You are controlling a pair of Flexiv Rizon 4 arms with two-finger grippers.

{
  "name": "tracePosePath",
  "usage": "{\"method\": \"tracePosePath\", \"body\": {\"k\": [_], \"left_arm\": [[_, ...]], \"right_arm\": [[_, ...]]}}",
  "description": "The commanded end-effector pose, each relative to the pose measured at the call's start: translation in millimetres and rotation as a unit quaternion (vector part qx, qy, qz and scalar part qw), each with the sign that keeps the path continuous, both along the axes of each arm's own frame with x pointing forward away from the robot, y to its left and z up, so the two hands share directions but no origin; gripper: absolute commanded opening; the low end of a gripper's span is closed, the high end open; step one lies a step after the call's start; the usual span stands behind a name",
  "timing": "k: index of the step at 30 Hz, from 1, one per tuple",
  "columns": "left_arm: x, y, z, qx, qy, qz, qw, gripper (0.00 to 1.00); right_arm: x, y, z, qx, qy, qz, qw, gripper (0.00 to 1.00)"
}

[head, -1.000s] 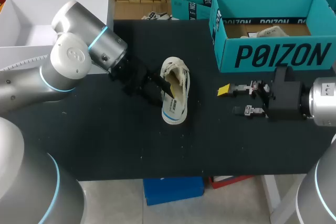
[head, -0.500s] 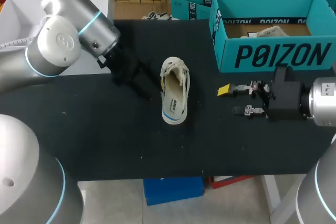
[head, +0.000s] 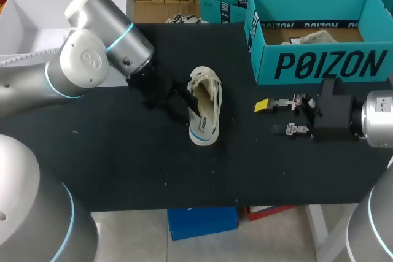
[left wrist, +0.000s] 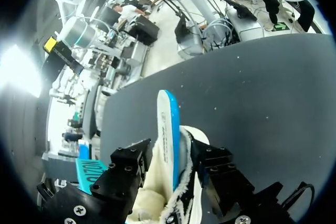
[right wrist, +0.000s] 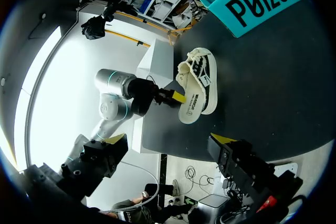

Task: Take the shoe out of the shoebox, open the shoe tongue, remove and reinsert the insole, then place the shoe into the shoebox

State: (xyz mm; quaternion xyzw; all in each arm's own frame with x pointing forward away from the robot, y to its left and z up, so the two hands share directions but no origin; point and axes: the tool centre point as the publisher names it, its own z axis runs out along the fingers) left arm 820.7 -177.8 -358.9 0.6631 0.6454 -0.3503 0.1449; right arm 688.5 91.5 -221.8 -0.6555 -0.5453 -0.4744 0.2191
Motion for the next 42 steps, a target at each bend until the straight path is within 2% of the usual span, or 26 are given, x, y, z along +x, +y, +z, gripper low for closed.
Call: {"method": "tracePosePath", "body": {"k": [1, 3, 9, 12, 14, 15, 28, 42], "left_arm": [[4.0, -7, -7, 0.000, -0.001, 0.001, 1.000, 0.44], [4.9, -11, -10, 0.003, -0.004, 0.003, 1.000, 0.42], [6.7, -18, -17, 0.013, -0.017, 0.011, 1.000, 0.25], [8.9, -20, -19, 0.015, -0.021, 0.013, 1.000, 0.14], [9.7, -20, -21, 0.019, -0.025, 0.015, 0.999, 0.02], [9.8, -20, -21, 0.019, -0.025, 0.015, 0.999, 0.00], [19.6, -11, -28, 0.029, -0.030, 0.035, 0.999, 0.00], [30.9, -12, -28, 0.034, -0.031, 0.055, 0.997, 0.00]], "right_arm": [[0.2, 0, 0, 0.000, 0.000, 0.000, 1.000, 1.00], [0.2, 0, 0, 0.000, 0.000, 0.000, 1.000, 1.00], [0.2, 0, 0, 0.000, 0.000, 0.000, 1.000, 1.00], [0.2, 0, 0, 0.000, 0.000, 0.000, 1.000, 1.00], [0.2, 0, 0, 0.000, 0.000, 0.000, 1.000, 1.00], [0.2, 0, 0, 0.000, 0.000, 0.000, 1.000, 1.00], [0.2, 0, 0, 0.000, 0.000, 0.000, 1.000, 1.00], [0.2, 0, 0, 0.000, 0.000, 0.000, 1.000, 1.00]]}}
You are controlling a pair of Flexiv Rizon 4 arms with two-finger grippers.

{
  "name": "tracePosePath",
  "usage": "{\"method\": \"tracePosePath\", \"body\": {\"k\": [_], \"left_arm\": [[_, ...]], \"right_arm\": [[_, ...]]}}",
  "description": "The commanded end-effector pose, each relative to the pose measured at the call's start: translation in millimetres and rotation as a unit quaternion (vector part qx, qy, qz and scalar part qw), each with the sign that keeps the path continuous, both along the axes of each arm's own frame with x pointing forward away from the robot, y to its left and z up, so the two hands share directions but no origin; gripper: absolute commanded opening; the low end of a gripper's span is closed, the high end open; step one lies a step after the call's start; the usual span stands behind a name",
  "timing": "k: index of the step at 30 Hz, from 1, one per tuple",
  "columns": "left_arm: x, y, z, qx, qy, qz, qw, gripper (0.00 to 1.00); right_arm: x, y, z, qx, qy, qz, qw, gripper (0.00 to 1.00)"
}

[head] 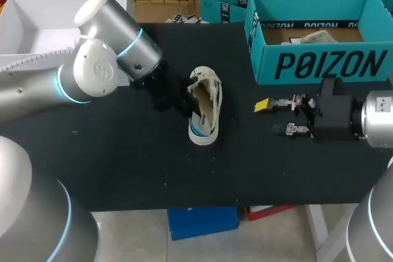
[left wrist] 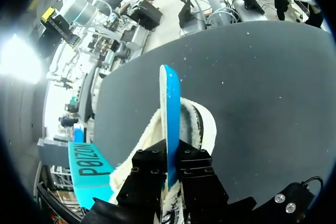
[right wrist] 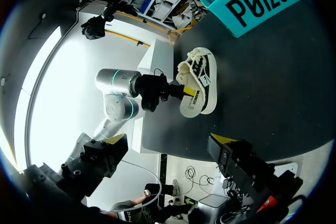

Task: Take the shoe out of the shoebox, open the shoe tongue, remove and reinsert the insole, then place the shoe into the shoebox

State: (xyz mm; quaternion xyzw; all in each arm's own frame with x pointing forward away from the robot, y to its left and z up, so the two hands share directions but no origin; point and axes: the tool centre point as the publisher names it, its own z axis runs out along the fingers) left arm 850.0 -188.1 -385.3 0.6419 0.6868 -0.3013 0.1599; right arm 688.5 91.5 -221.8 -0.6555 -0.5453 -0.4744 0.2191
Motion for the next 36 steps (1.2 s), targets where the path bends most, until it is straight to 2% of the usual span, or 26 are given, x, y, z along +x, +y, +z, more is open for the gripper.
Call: {"method": "tracePosePath", "body": {"k": [1, 2, 6, 9, 12, 16, 18, 22, 26, 36], "left_arm": [[-0.2, -1, 1, 0.000, -0.002, 0.002, 1.000, 0.01], [-2.3, -1, 4, -0.002, -0.002, 0.002, 1.000, 0.13], [-11.5, 1, 13, -0.011, 0.001, -0.007, 1.000, 0.76], [-19.9, 4, 21, -0.018, 0.000, -0.014, 1.000, 0.89], [-27.2, 5, 27, -0.024, -0.002, -0.019, 1.000, 0.85], [-35.2, 3, 28, -0.031, 0.001, -0.025, 0.999, 0.66], [-38.5, 1, 28, -0.034, 0.005, -0.029, 0.999, 0.53], [-42.1, -4, 25, -0.034, 0.010, -0.039, 0.999, 0.33], [-41.3, -7, 21, -0.031, 0.014, -0.045, 0.998, 0.00], [-32.2, -3, 14, -0.016, 0.009, -0.038, 0.999, 0.00]], "right_arm": [[0.2, 0, 0, 0.000, 0.000, 0.000, 1.000, 1.00], [0.2, 0, 0, 0.000, 0.000, 0.000, 1.000, 1.00], [0.2, 0, 0, 0.000, 0.000, 0.000, 1.000, 1.00], [0.2, 0, 0, 0.000, 0.000, 0.000, 1.000, 1.00], [0.2, 0, 0, 0.000, 0.000, 0.000, 1.000, 1.00], [0.2, 0, 0, 0.000, 0.000, 0.000, 1.000, 1.00], [0.2, 0, 0, 0.000, 0.000, 0.000, 1.000, 1.00], [0.2, 0, 0, 0.000, 0.000, 0.000, 1.000, 1.00], [0.2, 0, 0, 0.000, 0.000, 0.000, 1.000, 1.00], [0.2, 0, 0, 0.000, 0.000, 0.000, 1.000, 1.00]]}}
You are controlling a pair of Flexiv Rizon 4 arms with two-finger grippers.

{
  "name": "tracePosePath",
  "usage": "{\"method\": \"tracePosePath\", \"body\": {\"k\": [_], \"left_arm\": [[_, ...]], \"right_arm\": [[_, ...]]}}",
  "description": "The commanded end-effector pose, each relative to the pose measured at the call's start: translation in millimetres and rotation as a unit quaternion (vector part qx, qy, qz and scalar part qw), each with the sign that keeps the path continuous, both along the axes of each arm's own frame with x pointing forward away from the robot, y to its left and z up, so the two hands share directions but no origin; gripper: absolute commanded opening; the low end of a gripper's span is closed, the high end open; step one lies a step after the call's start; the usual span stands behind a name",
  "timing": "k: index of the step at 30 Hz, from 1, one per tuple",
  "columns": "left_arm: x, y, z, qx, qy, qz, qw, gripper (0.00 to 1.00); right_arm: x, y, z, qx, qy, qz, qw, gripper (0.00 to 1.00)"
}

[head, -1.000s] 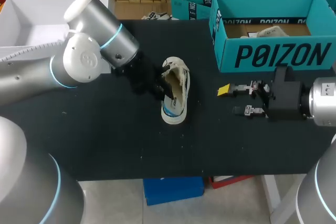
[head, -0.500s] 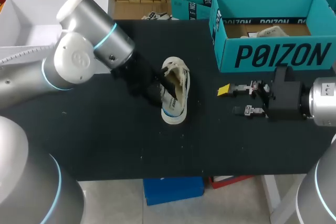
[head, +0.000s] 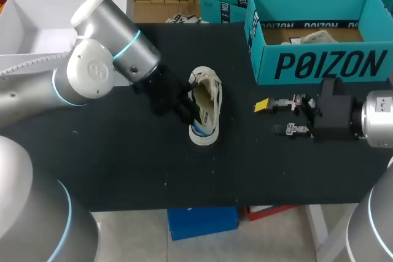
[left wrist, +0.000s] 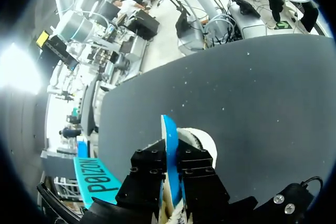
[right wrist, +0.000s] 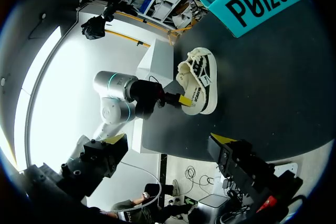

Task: Take the shoe out of the shoebox, open the shoe tongue, remove and reinsert the insole, then place the shoe into the shoebox

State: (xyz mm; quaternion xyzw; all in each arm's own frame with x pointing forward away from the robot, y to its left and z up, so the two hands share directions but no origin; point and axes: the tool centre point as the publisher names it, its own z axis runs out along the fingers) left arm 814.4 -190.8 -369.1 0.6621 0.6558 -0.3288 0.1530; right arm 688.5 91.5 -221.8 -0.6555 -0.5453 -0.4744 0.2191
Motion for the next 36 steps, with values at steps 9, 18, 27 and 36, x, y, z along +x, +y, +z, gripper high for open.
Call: {"method": "tracePosePath", "body": {"k": [9, 18, 27, 36], "left_arm": [[19.1, 2, -7, 0.005, -0.009, 0.022, 1.000, 0.00], [26.2, -2, -15, 0.012, -0.004, 0.038, 0.999, 0.07], [13.5, 3, 4, -0.001, -0.009, 0.029, 1.000, 1.00], [4.1, 8, 13, -0.005, -0.020, 0.020, 1.000, 0.73]], "right_arm": [[0.2, 0, 0, 0.000, 0.000, 0.000, 1.000, 1.00], [0.2, 0, 0, 0.000, 0.000, 0.000, 1.000, 1.00], [0.2, 0, 0, 0.000, 0.000, 0.000, 1.000, 1.00], [0.2, 0, 0, 0.000, 0.000, 0.000, 1.000, 1.00]]}}
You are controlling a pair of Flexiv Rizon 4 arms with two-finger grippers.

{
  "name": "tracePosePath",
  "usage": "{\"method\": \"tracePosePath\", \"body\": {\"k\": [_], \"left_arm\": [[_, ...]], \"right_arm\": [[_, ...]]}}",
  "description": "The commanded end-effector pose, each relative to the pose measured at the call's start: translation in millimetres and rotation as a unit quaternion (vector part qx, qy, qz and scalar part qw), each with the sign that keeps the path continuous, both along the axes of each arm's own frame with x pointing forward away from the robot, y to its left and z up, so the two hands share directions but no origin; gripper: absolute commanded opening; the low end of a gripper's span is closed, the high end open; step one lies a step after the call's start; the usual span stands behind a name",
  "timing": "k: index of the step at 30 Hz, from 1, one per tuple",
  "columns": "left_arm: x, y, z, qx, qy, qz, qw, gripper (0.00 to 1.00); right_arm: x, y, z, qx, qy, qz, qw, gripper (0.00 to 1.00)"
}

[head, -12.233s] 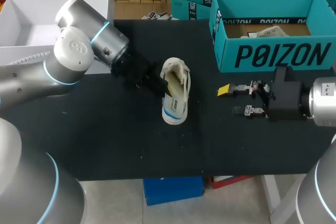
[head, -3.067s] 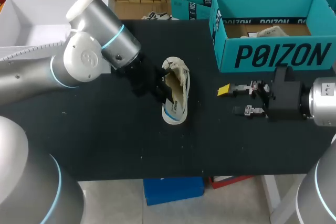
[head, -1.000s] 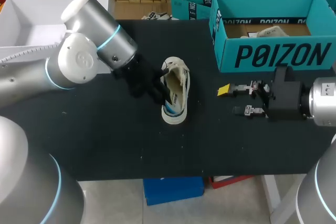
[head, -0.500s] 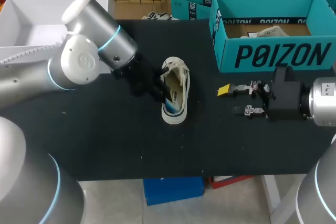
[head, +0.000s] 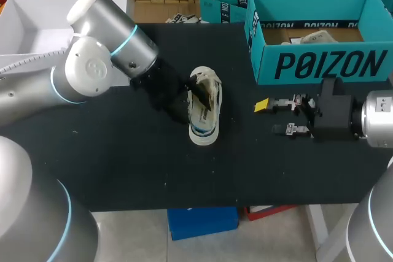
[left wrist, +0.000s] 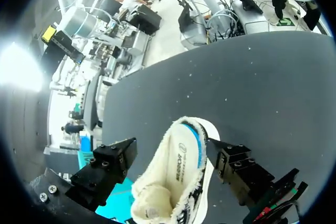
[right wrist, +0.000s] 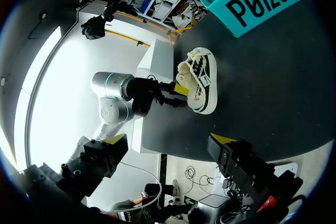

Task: Take the shoe out of the shoebox, open the shoe tongue, remove and reinsert the insole, then place the shoe into the shoebox

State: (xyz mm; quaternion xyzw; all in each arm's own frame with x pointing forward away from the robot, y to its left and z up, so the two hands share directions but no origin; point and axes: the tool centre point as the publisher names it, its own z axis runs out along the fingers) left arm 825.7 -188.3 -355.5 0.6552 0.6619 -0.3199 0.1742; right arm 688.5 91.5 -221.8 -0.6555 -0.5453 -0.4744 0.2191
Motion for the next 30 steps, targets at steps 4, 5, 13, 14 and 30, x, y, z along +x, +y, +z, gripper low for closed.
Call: {"method": "tracePosePath", "body": {"k": [4, 5, 13, 14, 30], "left_arm": [[-13.6, 1, -6, 0.007, 0.005, -0.003, 1.000, 0.48], [-14.5, 1, -7, 0.007, 0.005, -0.004, 1.000, 0.43], [-15.0, -3, -16, 0.029, 0.004, -0.015, 0.999, 0.15], [-14.9, -3, -17, 0.031, 0.004, -0.015, 0.999, 0.14], [-1.9, 2, -28, 0.054, -0.001, -0.008, 0.999, 0.02]], "right_arm": [[0.2, 0, 0, 0.000, 0.000, 0.000, 1.000, 1.00], [0.2, 0, 0, 0.000, 0.000, 0.000, 1.000, 1.00], [0.2, 0, 0, 0.000, 0.000, 0.000, 1.000, 1.00], [0.2, 0, 0, 0.000, 0.000, 0.000, 1.000, 1.00], [0.2, 0, 0, 0.000, 0.000, 0.000, 1.000, 1.00]]}}
